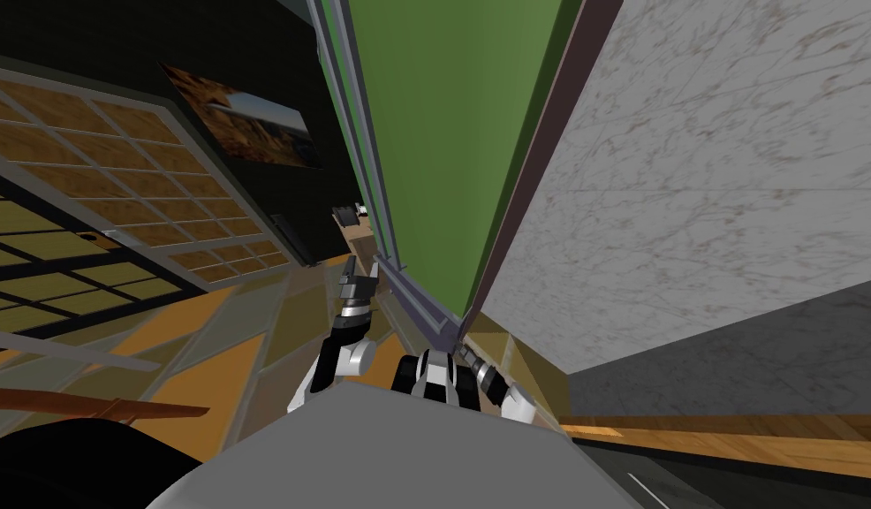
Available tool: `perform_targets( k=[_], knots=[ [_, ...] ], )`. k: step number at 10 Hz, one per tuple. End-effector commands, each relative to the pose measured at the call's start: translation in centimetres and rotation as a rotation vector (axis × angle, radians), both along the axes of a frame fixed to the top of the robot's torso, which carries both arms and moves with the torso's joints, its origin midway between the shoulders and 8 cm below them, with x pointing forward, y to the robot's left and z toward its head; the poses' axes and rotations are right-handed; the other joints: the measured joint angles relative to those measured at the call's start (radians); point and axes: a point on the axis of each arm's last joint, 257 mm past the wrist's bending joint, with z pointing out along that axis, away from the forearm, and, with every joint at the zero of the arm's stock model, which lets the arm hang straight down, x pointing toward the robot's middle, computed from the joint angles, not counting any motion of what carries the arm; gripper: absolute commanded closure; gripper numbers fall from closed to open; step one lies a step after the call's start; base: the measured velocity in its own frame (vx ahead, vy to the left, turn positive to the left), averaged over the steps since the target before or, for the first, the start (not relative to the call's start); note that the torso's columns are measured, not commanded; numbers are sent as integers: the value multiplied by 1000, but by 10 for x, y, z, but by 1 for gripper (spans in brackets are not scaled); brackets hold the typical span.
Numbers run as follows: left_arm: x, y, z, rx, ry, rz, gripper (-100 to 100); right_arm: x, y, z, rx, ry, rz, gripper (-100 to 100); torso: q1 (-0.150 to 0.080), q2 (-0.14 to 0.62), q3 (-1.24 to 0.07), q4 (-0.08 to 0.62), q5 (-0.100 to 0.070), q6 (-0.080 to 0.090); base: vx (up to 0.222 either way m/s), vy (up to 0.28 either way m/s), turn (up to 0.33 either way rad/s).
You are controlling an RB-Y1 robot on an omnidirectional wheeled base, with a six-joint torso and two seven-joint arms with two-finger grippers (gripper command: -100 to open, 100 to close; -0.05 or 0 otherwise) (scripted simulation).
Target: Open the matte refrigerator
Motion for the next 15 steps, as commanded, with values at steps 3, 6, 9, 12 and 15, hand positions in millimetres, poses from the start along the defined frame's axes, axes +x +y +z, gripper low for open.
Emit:
perform_targets(
  k=[3, 6, 9, 12, 15],
  knots=[
    [0, 0, 0, 0, 0, 0, 0, 17, 29, 22, 71, -17, -1, -100, 2, -2, 0, 1, -2, -3, -1, -6, 16],
    [0, 0, 0, 0, 0, 0, 0, 20, 46, 30, 110, -21, -6, -100, 12, -9, -3, 4, -6, -15, 0, 0, 0],
    [0, 0, 0, 0, 0, 0, 0, 21, 56, 35, 132, -23, -9, -100, 15, -9, -3, 8, -7, -18, 1, -14, -11],
    [0, 0, 0, 0, 0, 0, 0, 23, 65, 39, 154, -24, -12, -100, 18, -10, -1, 8, -8, -21, 0, -4, 2],
    [0, 0, 0, 0, 0, 0, 0, 23, 65, 39, 154, -24, -12, -100, 18, -8, -2, 11, -7, -19, -3, -4, -17]
  ],
)
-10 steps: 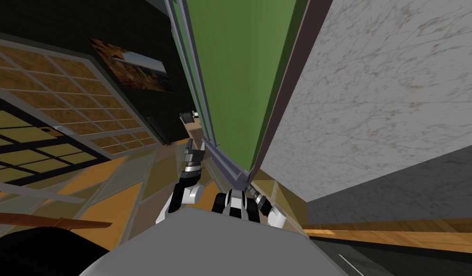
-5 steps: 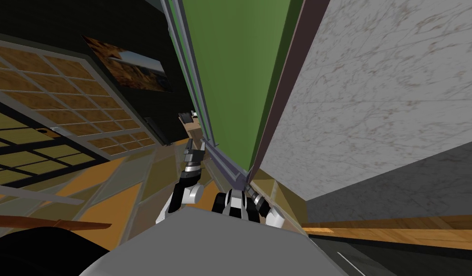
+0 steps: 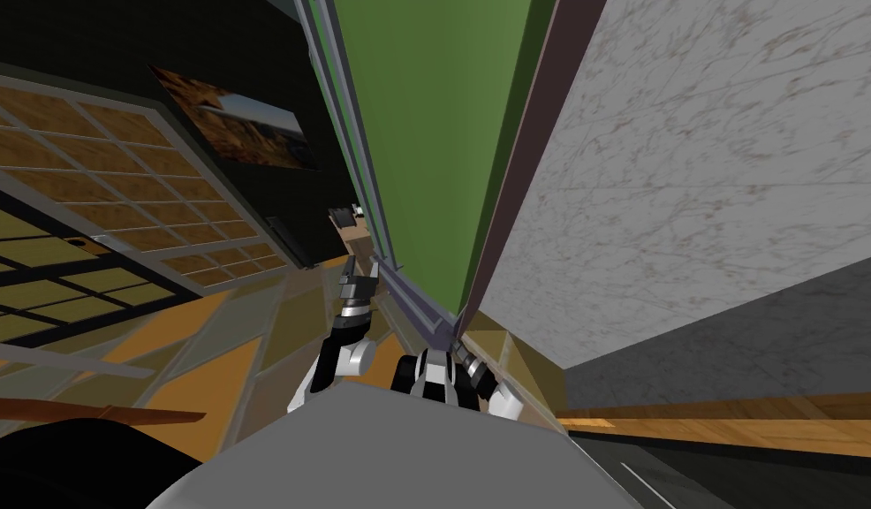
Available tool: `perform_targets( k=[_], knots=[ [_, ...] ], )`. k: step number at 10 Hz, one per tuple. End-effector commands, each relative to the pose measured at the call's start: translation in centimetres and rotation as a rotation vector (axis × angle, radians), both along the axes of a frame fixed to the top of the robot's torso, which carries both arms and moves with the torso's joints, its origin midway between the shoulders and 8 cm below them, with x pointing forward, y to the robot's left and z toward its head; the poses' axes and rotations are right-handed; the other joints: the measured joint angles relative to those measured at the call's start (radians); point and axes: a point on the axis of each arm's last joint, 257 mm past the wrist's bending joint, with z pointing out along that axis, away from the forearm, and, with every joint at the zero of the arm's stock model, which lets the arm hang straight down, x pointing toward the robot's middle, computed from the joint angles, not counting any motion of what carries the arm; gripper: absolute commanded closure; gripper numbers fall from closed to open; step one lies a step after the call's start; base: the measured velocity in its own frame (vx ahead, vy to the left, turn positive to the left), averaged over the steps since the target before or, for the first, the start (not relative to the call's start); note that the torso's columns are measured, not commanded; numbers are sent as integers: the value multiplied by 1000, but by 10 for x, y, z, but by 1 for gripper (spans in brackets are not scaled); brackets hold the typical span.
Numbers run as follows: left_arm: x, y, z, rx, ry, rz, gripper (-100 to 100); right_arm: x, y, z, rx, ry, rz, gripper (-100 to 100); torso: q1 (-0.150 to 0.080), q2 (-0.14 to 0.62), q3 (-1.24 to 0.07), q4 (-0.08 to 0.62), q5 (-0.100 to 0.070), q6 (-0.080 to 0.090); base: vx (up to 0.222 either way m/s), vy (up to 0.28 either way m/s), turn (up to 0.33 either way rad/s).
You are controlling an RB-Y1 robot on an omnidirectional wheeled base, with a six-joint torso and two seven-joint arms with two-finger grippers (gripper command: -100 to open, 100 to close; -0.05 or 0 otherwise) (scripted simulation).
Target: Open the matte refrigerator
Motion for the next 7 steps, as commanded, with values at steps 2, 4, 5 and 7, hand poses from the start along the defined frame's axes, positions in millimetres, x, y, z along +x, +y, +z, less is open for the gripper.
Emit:
perform_targets(
  k=[2, 4, 5, 7],
  knots=[
    [0, 0, 0, 0, 0, 0, 0, 12, 29, 23, 47, -53, 34, -100, 1, -1, 0, 0, -1, -2, 4, -3, 19],
    [0, 0, 0, 0, 0, 0, 0, 12, 29, 23, 47, -53, 34, -100, 1, 0, 0, -1, -1, -1, -5, -1, -3],
    [0, 0, 0, 0, 0, 0, 0, 12, 29, 23, 47, -53, 34, -100, 1, -3, 0, -1, -2, -3, -7, 2, -24],
    [0, 0, 0, 0, 0, 0, 0, -1, -11, -7, -35, 0, 5, -100, 2, -4, -2, -1, -2, -3, 0, 4, 11]
  ],
)
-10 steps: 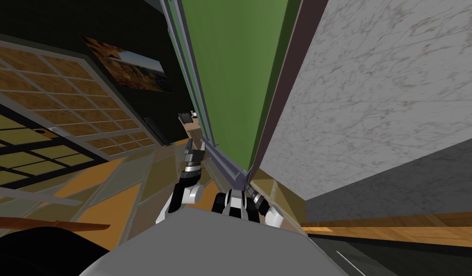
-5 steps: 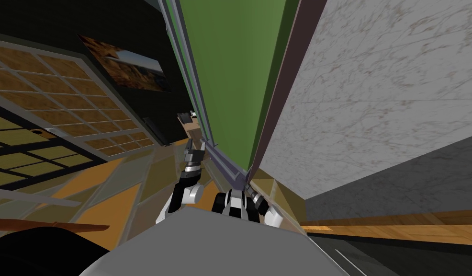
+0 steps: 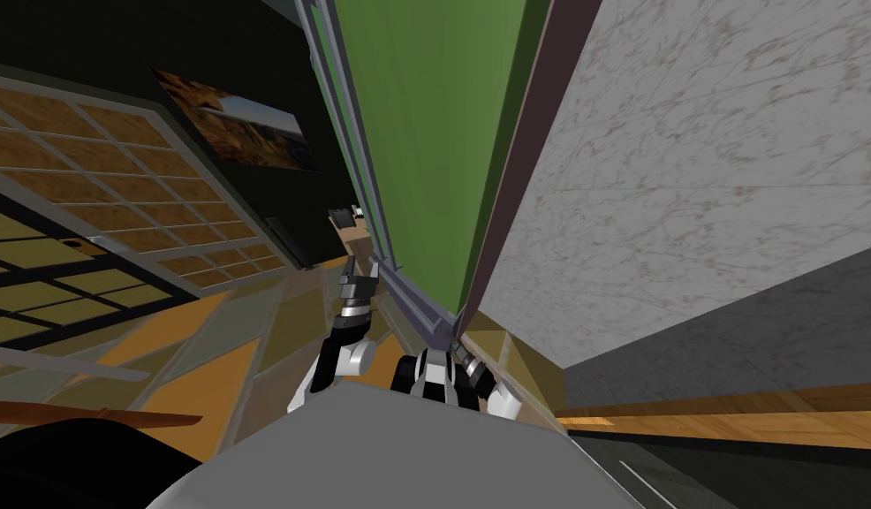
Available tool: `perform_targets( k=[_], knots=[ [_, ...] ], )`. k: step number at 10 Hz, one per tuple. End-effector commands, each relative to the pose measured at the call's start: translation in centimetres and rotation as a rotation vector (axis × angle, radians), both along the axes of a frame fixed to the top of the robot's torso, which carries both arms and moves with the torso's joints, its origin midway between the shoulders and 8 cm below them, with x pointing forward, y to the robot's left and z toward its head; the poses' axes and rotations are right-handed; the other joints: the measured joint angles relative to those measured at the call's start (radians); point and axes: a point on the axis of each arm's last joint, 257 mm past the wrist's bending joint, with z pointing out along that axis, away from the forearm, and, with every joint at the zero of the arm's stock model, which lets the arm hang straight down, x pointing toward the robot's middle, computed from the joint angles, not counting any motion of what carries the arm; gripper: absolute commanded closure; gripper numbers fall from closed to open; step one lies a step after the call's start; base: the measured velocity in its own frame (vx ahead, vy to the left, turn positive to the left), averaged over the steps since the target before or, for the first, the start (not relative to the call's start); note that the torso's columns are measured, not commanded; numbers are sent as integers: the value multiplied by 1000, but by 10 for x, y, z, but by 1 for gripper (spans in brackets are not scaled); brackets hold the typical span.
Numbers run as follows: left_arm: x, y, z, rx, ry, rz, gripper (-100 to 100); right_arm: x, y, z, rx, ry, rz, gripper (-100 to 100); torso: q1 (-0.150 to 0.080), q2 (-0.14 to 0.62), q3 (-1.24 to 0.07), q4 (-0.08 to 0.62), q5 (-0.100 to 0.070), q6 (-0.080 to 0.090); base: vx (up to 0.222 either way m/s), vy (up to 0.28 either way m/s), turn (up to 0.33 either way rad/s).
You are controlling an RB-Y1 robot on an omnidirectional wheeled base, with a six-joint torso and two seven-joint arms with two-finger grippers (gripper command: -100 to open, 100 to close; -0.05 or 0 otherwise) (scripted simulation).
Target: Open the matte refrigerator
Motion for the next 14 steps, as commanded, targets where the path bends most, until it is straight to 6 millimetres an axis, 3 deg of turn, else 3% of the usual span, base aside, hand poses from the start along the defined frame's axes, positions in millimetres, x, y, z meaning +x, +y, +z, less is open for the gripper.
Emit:
perform_targets(
  k=[1, 3, 5, 8, 10, 11, 14],
  knots=[
    [0, 0, 0, 0, 0, 0, 0, -2, -22, -7, -44, 0, 9, -100, -8, 5, 2, -5, 5, 12, 1, 6, 7],
    [0, 0, 0, 0, 0, 0, 0, -3, -39, -9, -76, -4, 18, -100, -20, 11, 4, -9, 7, 21, 9, 16, 6],
    [0, 0, 0, 0, 0, 0, 0, 6, -13, 15, 3, -40, 31, -100, -21, 14, 5, -9, 8, 22, 0, 17, -9],
    [0, 0, 0, 0, 0, 0, 0, 10, 19, 30, 78, -49, 21, -100, -20, 12, 4, -10, 8, 22, -1, 13, 12],
    [0, 0, 0, 0, 0, 0, 0, 10, 18, 27, 73, -50, 23, -100, -21, 12, 4, -10, 8, 22, 0, 0, 0],
    [0, 0, 0, 0, 0, 0, 0, 33, 7, 28, 69, -57, -33, -100, -20, 13, 4, -10, 8, 22, -52, -29, 291],
    [0, 0, 0, 0, 0, 0, 0, 65, -9, 28, 65, -63, -115, -100, -22, 16, 6, -9, 8, 23, -111, -61, 343]
  ],
)
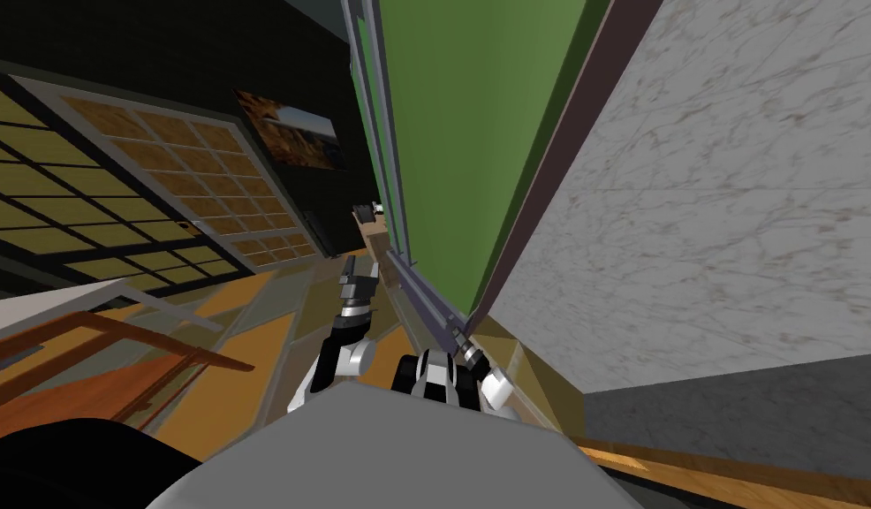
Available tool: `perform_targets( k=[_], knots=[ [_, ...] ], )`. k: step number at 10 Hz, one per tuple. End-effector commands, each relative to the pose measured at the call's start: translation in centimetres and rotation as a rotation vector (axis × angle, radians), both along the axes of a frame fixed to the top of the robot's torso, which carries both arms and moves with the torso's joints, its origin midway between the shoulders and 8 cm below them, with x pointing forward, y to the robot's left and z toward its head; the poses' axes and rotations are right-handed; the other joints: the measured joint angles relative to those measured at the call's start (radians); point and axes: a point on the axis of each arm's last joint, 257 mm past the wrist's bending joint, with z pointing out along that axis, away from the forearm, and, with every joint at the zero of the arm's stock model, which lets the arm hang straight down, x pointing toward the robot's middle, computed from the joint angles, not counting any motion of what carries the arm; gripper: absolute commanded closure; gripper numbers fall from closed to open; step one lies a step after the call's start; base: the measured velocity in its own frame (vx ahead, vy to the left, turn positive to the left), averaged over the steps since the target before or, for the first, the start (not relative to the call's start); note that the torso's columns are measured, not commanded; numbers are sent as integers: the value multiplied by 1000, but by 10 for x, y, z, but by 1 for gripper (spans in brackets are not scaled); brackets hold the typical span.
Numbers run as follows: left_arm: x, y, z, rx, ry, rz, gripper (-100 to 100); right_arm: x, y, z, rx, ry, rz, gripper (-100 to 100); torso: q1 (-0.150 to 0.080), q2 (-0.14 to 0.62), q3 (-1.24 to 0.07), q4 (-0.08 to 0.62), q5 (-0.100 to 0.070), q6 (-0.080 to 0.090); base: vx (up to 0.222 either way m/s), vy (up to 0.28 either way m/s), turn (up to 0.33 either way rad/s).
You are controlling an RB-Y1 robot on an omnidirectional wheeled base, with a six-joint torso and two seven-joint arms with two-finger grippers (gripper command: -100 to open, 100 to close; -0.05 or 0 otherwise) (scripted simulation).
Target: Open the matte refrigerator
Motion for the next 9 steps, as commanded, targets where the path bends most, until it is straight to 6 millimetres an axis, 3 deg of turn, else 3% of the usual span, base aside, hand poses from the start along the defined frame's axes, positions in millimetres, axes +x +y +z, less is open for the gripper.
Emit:
perform_targets(
  k=[1, 5, 6, 7, 9],
  knots=[
    [0, 0, 0, 0, 0, 0, 0, 27, -14, 3, -1, 0, -74, -100, 1, -3, -2, -1, 0, 0, -110, -52, 233],
    [0, 0, 0, 0, 0, 0, 0, 64, -32, 5, 5, 8, -176, -100, 2, -4, -3, -1, 1, 0, -95, -26, 267],
    [0, 0, 0, 0, 0, 0, 0, 58, -28, 6, 6, 6, -159, -100, 1, -3, -2, -1, 0, 0, -44, -14, 53],
    [0, 0, 0, 0, 0, 0, 0, 46, -23, 4, 1, 3, -126, 100, 1, -5, -3, -1, 0, 0, 45, 4, -356],
    [0, 0, 0, 0, 1, 0, 0, 27, -14, 3, -1, 0, -74, 100, 2, -6, -4, 1, 3, 4, 110, 46, -317]
  ],
)
